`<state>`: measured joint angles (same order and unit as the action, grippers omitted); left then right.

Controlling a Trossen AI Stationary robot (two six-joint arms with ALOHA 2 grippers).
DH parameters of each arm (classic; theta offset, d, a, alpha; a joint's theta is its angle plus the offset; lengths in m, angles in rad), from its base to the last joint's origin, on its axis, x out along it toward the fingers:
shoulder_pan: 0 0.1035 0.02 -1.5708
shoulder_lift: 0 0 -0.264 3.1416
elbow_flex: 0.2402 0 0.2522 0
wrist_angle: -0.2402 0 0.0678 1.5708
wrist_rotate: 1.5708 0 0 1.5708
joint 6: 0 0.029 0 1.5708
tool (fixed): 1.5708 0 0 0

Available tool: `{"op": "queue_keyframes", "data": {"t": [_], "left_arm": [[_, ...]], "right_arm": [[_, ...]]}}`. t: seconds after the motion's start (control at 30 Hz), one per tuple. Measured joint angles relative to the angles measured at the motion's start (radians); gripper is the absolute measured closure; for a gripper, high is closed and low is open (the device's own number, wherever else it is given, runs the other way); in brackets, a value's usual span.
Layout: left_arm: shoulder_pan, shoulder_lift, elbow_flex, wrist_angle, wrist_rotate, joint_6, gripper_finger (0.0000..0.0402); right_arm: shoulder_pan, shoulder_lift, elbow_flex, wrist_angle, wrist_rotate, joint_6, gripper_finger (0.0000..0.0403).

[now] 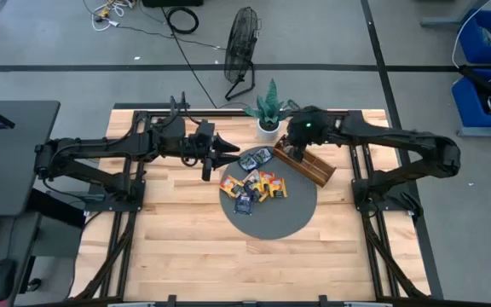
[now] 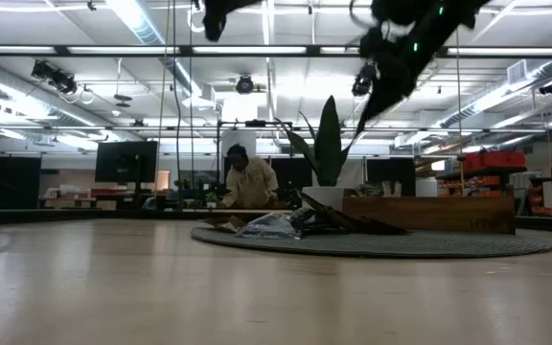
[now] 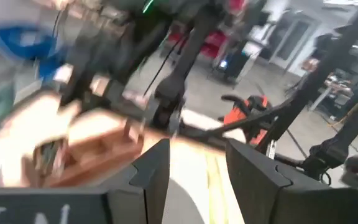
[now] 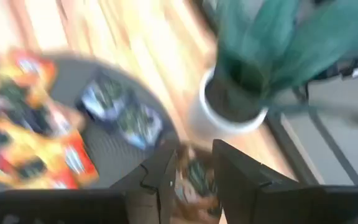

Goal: Pick & Place Tea
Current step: Put the yellow tea bag into the wooden organizer

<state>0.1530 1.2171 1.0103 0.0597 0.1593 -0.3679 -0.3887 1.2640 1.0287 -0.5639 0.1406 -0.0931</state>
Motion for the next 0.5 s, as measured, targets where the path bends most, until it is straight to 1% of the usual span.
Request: {"op": "queue_keyframes", "data": {"t": [0.1,0.17,0.23,0.3,0.4,0.5], "left_arm": [[0.022,0.0,0.0,-0.145,-0.001,-0.041,0.0241],[0.038,0.001,0.0,-0.262,-0.013,-0.063,0.0241],[0.051,0.011,0.001,-0.375,-0.06,-0.1,0.0241],[0.075,0.029,0.001,-0.482,-0.093,-0.169,0.0241],[0.105,0.074,0.0,-0.552,-0.09,-0.222,0.0241],[0.113,0.137,0.0,-0.542,-0.074,-0.237,0.0239]], "right_arm": [[0.029,-0.071,0.045,-0.031,0.0,0.071,0.0291],[0.048,-0.121,0.051,-0.036,0.0,0.13,0.0291],[0.065,-0.165,0.051,-0.042,0.0,0.183,0.0291],[0.077,-0.196,0.042,-0.043,0.002,0.22,0.0292],[0.096,-0.212,0.031,-0.046,0.037,0.259,0.0292],[0.107,-0.208,0.025,-0.042,0.051,0.29,0.0292]]}}
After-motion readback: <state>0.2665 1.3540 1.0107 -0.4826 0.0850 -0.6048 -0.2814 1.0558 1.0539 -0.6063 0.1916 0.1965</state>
